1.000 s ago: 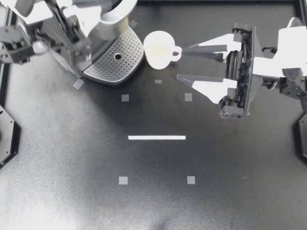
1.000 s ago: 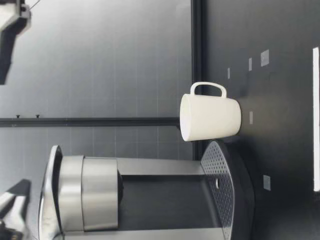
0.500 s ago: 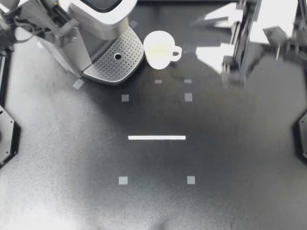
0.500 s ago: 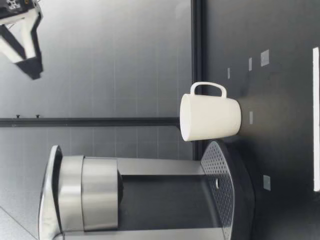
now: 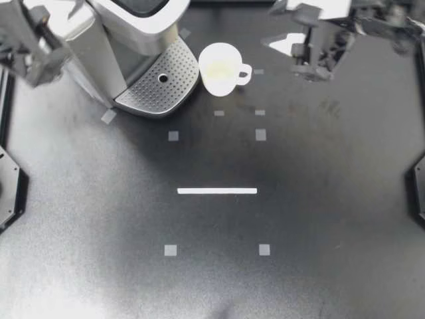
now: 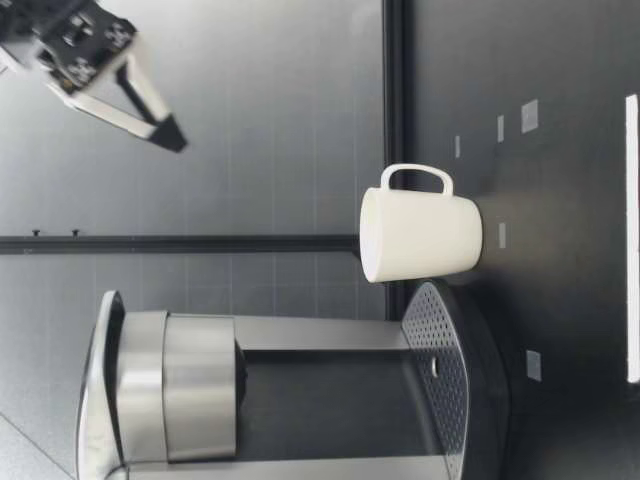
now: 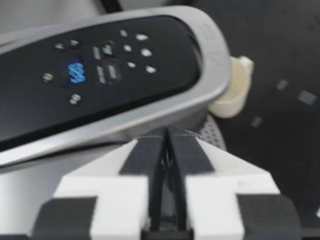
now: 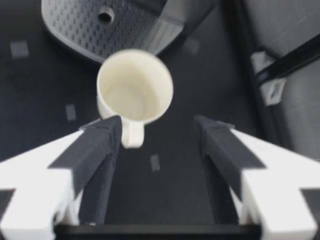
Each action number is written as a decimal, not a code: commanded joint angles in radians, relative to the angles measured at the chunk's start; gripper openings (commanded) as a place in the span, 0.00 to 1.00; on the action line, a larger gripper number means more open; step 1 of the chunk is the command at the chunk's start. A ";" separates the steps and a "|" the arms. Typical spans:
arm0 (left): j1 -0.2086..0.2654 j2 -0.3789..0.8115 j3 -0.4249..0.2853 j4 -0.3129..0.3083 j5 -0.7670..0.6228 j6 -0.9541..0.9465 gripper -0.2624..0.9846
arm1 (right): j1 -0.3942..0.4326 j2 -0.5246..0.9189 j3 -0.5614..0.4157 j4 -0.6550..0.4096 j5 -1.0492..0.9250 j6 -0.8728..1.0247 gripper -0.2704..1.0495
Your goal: Place the coffee capsule inside the capsule container, then place the cup onto the center of the cup tray.
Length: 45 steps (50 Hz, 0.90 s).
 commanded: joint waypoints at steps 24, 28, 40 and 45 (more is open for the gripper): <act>-0.017 -0.112 0.084 -0.057 -0.109 -0.026 0.31 | -0.161 0.261 -0.035 0.557 0.028 -0.506 0.66; -0.017 -0.112 0.084 -0.055 -0.112 -0.026 0.31 | -0.161 0.281 -0.034 0.560 0.002 -0.515 0.66; -0.015 -0.112 0.086 -0.055 -0.127 -0.028 0.31 | -0.161 0.305 -0.031 0.560 -0.023 -0.534 0.66; -0.015 -0.112 0.086 -0.054 -0.137 -0.028 0.31 | -0.161 0.322 -0.028 0.560 -0.032 -0.534 0.66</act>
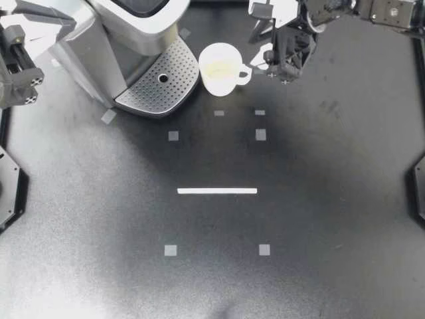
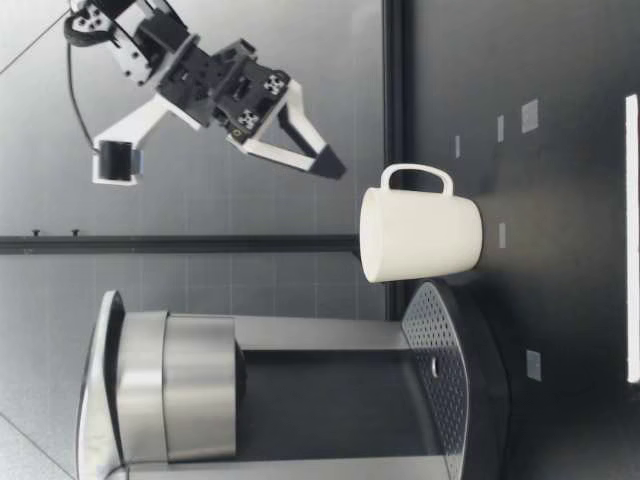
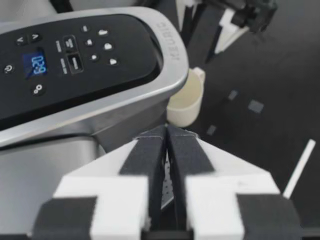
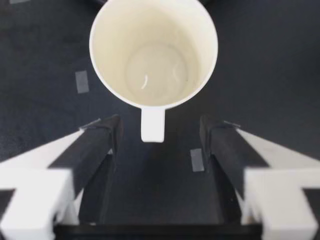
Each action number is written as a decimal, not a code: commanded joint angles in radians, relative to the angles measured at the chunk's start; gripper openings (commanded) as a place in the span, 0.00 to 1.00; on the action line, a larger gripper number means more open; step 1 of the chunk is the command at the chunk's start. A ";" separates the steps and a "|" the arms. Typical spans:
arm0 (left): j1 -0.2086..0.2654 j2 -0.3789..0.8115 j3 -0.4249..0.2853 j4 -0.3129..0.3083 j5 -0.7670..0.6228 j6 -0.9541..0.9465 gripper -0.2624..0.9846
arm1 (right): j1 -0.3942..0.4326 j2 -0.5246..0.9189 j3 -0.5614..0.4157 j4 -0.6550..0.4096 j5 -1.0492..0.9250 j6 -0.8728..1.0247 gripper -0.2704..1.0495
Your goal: Place the coffee capsule inside the capsule container, then place the cup onto the center of the cup tray.
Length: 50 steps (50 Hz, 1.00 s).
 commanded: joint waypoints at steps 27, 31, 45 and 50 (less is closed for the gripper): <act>-0.002 -0.005 -0.008 0.015 -0.015 -0.003 0.31 | -0.008 0.052 -0.014 0.005 -0.038 -0.005 0.66; -0.003 -0.005 -0.008 0.018 -0.015 -0.005 0.31 | -0.006 0.052 -0.014 0.005 -0.038 -0.005 0.66; -0.003 -0.005 -0.008 0.026 -0.015 -0.005 0.31 | 0.015 0.064 -0.015 0.006 -0.040 -0.006 0.66; -0.003 -0.003 -0.008 0.026 -0.015 -0.005 0.31 | 0.017 0.072 -0.017 0.006 -0.040 -0.005 0.66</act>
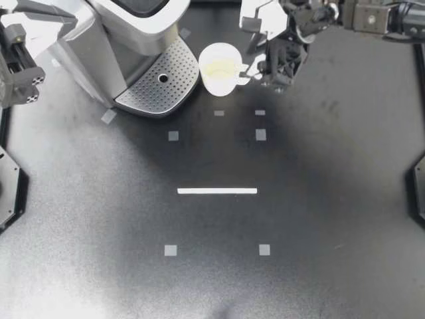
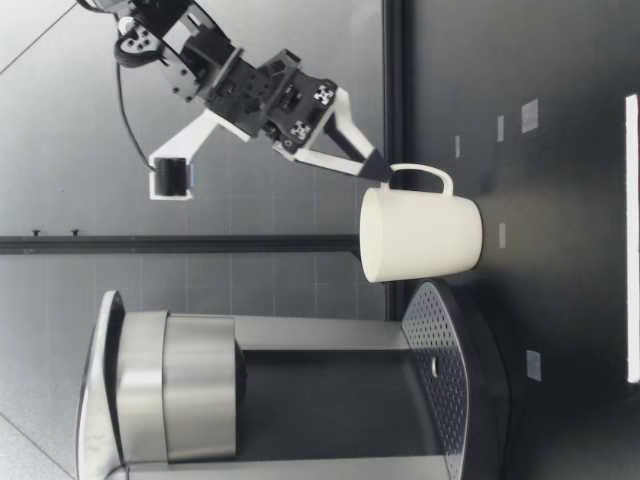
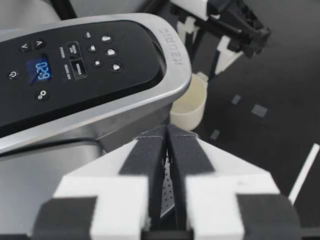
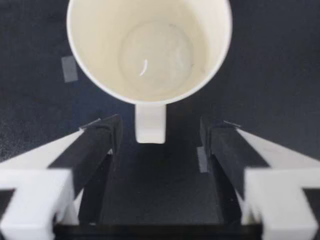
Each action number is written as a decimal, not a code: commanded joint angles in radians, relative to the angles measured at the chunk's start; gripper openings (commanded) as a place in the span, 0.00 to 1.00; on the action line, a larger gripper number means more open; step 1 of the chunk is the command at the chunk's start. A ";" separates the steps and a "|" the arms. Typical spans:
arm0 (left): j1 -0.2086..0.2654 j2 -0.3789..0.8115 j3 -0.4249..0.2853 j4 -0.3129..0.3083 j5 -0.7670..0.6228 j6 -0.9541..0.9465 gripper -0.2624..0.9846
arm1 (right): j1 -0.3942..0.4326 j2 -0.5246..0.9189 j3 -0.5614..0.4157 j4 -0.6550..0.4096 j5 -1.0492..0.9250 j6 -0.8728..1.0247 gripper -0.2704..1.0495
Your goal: Place the coffee capsule inside the capsule container, then place the cup onto the center of the cup tray.
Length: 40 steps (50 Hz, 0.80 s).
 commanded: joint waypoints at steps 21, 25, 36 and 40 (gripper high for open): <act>-0.002 0.003 -0.011 0.014 -0.008 -0.003 0.31 | 0.018 0.020 -0.029 0.003 -0.015 -0.002 0.65; -0.002 0.005 -0.011 0.017 -0.008 -0.003 0.31 | 0.021 0.020 -0.032 0.003 -0.020 -0.002 0.65; -0.003 0.005 -0.009 0.020 -0.006 -0.003 0.31 | 0.023 0.014 -0.032 0.002 -0.037 -0.002 0.53; -0.003 0.005 -0.009 0.020 -0.008 -0.003 0.31 | 0.023 0.017 -0.032 0.002 -0.037 -0.002 0.46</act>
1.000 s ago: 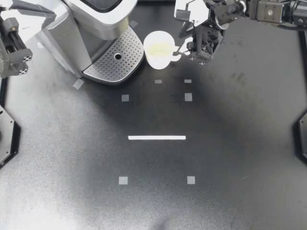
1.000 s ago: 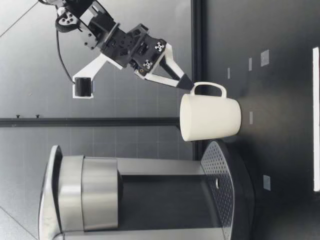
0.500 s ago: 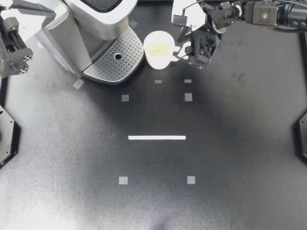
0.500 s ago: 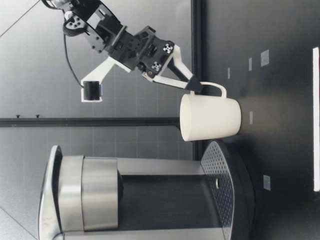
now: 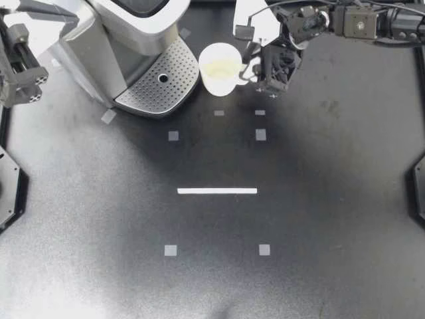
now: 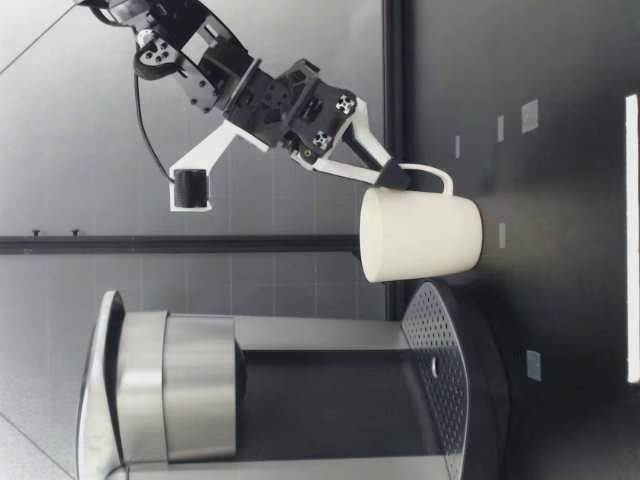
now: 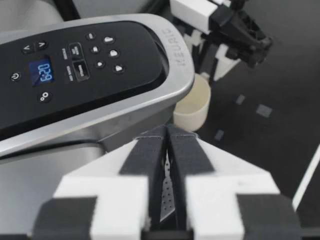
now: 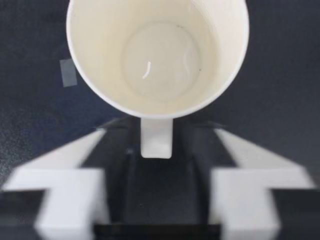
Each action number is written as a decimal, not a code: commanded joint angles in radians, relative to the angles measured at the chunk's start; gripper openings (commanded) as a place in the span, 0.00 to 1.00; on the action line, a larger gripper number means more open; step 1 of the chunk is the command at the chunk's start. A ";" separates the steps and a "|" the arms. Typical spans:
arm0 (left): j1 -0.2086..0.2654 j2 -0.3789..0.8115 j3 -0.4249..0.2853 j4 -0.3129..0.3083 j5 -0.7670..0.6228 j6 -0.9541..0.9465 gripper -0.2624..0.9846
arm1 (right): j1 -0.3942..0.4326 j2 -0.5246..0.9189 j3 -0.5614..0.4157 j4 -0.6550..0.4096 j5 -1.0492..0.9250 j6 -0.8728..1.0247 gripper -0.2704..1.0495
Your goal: Place the coffee capsule inside the capsule container, then place the cup onto the center of the cup tray.
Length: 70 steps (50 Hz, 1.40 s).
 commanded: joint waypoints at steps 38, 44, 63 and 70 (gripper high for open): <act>-0.002 -0.011 0.002 0.026 -0.029 -0.003 0.31 | 0.075 -0.175 0.031 0.018 -0.040 0.009 0.37; 0.000 -0.017 0.006 0.026 -0.051 -0.003 0.31 | 0.109 -0.170 0.020 0.046 -0.083 0.011 0.36; -0.002 -0.015 0.006 0.026 -0.054 -0.003 0.31 | 0.127 -0.061 -0.098 0.054 -0.107 0.025 0.36; -0.002 -0.015 0.006 0.028 -0.051 -0.003 0.31 | 0.129 -0.028 -0.135 0.052 -0.107 0.021 0.36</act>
